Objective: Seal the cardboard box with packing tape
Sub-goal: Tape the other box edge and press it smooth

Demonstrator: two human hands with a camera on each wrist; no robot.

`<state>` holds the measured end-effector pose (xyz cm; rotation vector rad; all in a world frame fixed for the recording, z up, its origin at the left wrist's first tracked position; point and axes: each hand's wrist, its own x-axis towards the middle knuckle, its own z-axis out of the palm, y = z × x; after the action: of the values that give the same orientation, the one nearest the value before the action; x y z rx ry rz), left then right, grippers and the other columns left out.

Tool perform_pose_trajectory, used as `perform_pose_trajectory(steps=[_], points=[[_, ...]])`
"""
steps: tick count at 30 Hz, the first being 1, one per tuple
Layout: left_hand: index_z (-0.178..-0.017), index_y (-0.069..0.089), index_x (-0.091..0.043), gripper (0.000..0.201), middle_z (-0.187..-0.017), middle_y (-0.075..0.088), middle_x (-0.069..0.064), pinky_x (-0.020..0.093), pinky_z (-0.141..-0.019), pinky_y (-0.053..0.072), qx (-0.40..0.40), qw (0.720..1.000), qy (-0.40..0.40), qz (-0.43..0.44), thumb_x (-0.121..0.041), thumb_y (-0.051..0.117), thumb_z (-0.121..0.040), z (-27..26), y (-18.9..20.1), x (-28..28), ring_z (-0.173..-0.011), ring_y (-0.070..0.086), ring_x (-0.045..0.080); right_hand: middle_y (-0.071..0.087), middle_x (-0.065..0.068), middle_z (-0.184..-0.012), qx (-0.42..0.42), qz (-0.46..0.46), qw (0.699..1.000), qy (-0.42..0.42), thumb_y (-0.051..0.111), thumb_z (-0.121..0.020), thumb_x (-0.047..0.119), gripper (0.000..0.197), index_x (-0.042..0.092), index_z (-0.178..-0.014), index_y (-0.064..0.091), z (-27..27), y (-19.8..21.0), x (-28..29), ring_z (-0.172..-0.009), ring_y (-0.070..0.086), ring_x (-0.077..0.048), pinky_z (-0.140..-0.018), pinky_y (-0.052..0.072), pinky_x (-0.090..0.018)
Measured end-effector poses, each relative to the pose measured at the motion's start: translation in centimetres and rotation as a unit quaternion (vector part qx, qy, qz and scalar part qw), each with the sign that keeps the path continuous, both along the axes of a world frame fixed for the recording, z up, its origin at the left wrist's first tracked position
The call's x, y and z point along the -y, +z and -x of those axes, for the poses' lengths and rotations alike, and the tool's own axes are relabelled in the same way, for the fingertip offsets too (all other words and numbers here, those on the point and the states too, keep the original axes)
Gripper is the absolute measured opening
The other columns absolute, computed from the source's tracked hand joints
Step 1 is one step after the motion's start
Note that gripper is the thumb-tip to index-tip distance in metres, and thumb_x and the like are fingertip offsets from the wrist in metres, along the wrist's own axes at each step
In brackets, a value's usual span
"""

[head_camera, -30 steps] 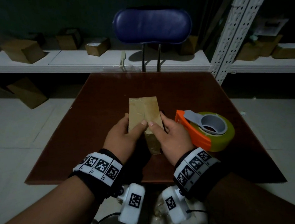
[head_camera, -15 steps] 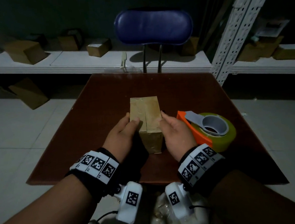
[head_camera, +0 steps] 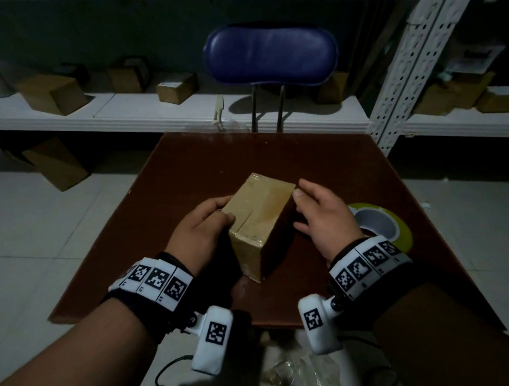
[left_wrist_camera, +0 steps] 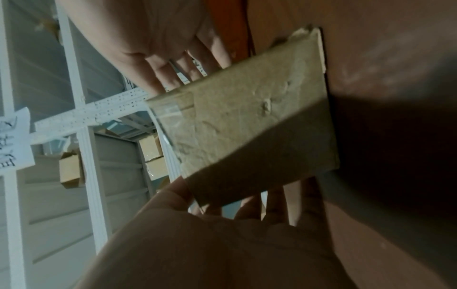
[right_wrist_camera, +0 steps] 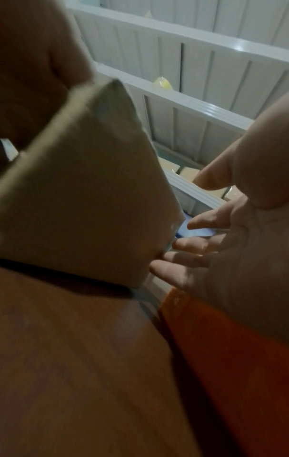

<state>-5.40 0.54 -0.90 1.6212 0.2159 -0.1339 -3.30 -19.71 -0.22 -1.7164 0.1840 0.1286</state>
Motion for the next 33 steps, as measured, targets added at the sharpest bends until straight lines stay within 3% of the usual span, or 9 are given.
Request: perform_pose_trajectory(steps=[4, 7, 11, 17, 19, 23, 28, 31, 33], points=[[-0.123, 0.067, -0.036, 0.029, -0.116, 0.069, -0.006, 0.038, -0.097, 0.050, 0.031, 0.996, -0.006, -0.081, -0.033, 0.059, -0.095, -0.1, -0.3, -0.7, -0.107, 0.066, 0.016, 0.049, -0.001, -0.150, 0.015, 0.044, 0.999, 0.006, 0.064, -0.098, 0.030, 0.058, 0.022, -0.151, 0.043, -0.2, -0.4, -0.1, -0.132, 0.052, -0.015, -0.108, 0.048, -0.039], [-0.120, 0.061, -0.020, 0.046, -0.109, 0.065, -0.003, 0.029, -0.074, 0.046, 0.003, 0.973, 0.077, -0.215, -0.057, 0.056, -0.093, -0.4, -0.4, -1.4, -0.096, 0.063, 0.015, 0.061, 0.004, -0.128, 0.047, 0.101, 0.994, 0.003, 0.073, -0.090, 0.035, 0.053, 0.019, -0.138, 0.057, 0.1, -0.5, -0.2, -0.098, 0.060, 0.002, -0.080, 0.050, -0.015], [-0.109, 0.060, -0.015, 0.052, -0.093, 0.071, 0.003, 0.029, -0.061, 0.042, -0.015, 0.974, 0.151, -0.165, -0.063, 0.057, -0.088, -0.6, -0.6, -2.2, -0.085, 0.068, 0.020, 0.066, 0.006, -0.110, 0.059, 0.148, 0.987, -0.022, 0.081, -0.079, 0.045, 0.050, 0.021, -0.120, 0.064, 0.3, -0.7, -0.5, -0.085, 0.060, 0.004, -0.066, 0.049, -0.015], [-0.097, 0.069, -0.018, 0.026, -0.096, 0.072, 0.003, 0.038, -0.082, 0.053, 0.025, 0.983, 0.144, -0.109, -0.043, 0.066, -0.091, -0.7, -0.7, -2.0, -0.092, 0.068, 0.023, 0.069, 0.005, -0.107, 0.052, 0.115, 0.991, -0.040, 0.068, -0.090, 0.049, 0.037, 0.023, -0.116, 0.068, -0.3, -1.2, -1.3, -0.101, 0.068, -0.012, -0.086, 0.061, -0.045], [-0.105, 0.071, -0.021, 0.021, -0.105, 0.072, 0.001, 0.036, -0.086, 0.054, 0.036, 0.982, 0.138, -0.124, -0.036, 0.065, -0.093, -0.9, -0.5, -2.2, -0.100, 0.067, 0.021, 0.070, 0.005, -0.112, 0.051, 0.110, 0.992, -0.029, 0.063, -0.094, 0.047, 0.039, 0.021, -0.122, 0.068, -0.6, -1.2, -1.6, -0.105, 0.067, -0.011, -0.090, 0.059, -0.045], [-0.131, 0.059, -0.014, 0.035, -0.117, 0.068, 0.004, 0.014, -0.063, 0.050, 0.015, 0.992, 0.127, -0.007, -0.019, 0.061, -0.096, -1.4, 0.3, -1.9, -0.096, 0.064, 0.011, 0.068, 0.010, -0.120, 0.052, 0.085, 0.995, -0.001, 0.056, -0.096, 0.052, 0.048, 0.022, -0.132, 0.064, -0.9, -1.0, -2.4, -0.115, 0.064, -0.010, -0.101, 0.054, -0.045], [-0.137, 0.052, -0.011, 0.040, -0.123, 0.065, 0.004, 0.016, -0.075, 0.051, 0.009, 0.992, 0.115, 0.042, -0.007, 0.056, -0.097, -1.8, 0.1, -1.3, -0.103, 0.063, 0.010, 0.065, 0.036, -0.092, 0.041, 0.041, 0.998, 0.037, 0.047, -0.097, 0.059, 0.026, 0.048, -0.106, 0.069, -1.0, -0.8, -3.0, -0.106, 0.060, 0.003, -0.107, 0.047, -0.044], [-0.143, 0.048, -0.014, 0.051, -0.133, 0.059, -0.002, 0.024, -0.092, 0.045, 0.012, 0.992, 0.127, 0.018, -0.013, 0.062, -0.094, -1.8, -0.2, -1.3, -0.117, 0.057, 0.013, 0.064, 0.033, -0.100, 0.031, 0.026, 0.999, 0.027, 0.044, -0.080, 0.079, 0.055, 0.045, -0.114, 0.068, -1.5, -1.3, -2.7, -0.117, 0.060, -0.007, -0.108, 0.046, -0.049], [-0.143, 0.047, -0.019, 0.055, -0.129, 0.052, -0.008, 0.028, -0.098, 0.040, 0.015, 0.984, 0.167, -0.056, -0.020, 0.066, -0.092, -1.8, -0.4, -1.6, -0.118, 0.051, 0.012, 0.064, 0.030, -0.092, 0.032, 0.013, 0.999, 0.022, 0.046, -0.086, 0.074, 0.038, 0.048, -0.103, 0.068, -1.4, -1.0, -2.5, -0.107, 0.063, -0.009, -0.104, 0.050, -0.052]])
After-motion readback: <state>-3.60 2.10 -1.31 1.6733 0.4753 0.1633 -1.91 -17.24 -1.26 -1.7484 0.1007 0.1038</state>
